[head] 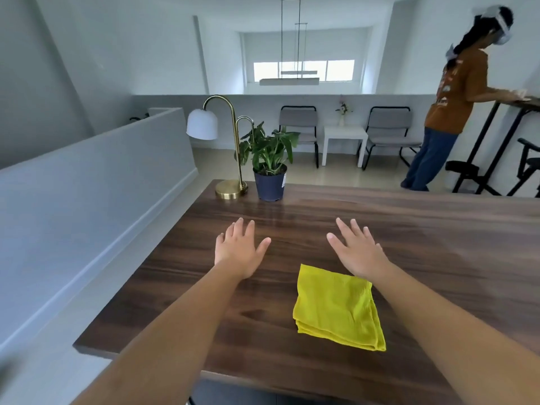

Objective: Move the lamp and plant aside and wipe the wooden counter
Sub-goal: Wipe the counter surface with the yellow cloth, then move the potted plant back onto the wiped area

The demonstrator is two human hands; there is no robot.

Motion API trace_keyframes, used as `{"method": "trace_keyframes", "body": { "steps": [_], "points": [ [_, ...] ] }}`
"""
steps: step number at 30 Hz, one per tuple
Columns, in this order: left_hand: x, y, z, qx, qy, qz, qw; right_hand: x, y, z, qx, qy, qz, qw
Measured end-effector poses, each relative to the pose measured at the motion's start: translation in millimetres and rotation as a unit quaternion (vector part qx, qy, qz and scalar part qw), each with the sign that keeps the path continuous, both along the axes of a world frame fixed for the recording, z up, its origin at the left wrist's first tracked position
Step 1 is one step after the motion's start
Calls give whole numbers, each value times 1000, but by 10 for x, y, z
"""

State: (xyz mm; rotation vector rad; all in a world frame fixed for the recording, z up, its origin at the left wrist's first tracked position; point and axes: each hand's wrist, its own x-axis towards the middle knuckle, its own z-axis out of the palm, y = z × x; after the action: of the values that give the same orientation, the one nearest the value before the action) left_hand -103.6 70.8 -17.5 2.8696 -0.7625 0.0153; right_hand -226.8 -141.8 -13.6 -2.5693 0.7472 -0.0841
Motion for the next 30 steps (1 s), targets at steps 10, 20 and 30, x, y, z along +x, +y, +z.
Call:
{"method": "trace_keyframes", "body": {
  "steps": [10,20,30],
  "points": [
    [1058,-484,197,-40,43,-15,998,1275,-367,258,92,-66,71,991],
    [2493,-968,-88,-258,207,-7,944,2653,-579,-51,311,-145,35,939],
    [2787,-1207,-336,-469,312,-68,824,3045,-626,-315,473,-240,65,845]
  ]
}}
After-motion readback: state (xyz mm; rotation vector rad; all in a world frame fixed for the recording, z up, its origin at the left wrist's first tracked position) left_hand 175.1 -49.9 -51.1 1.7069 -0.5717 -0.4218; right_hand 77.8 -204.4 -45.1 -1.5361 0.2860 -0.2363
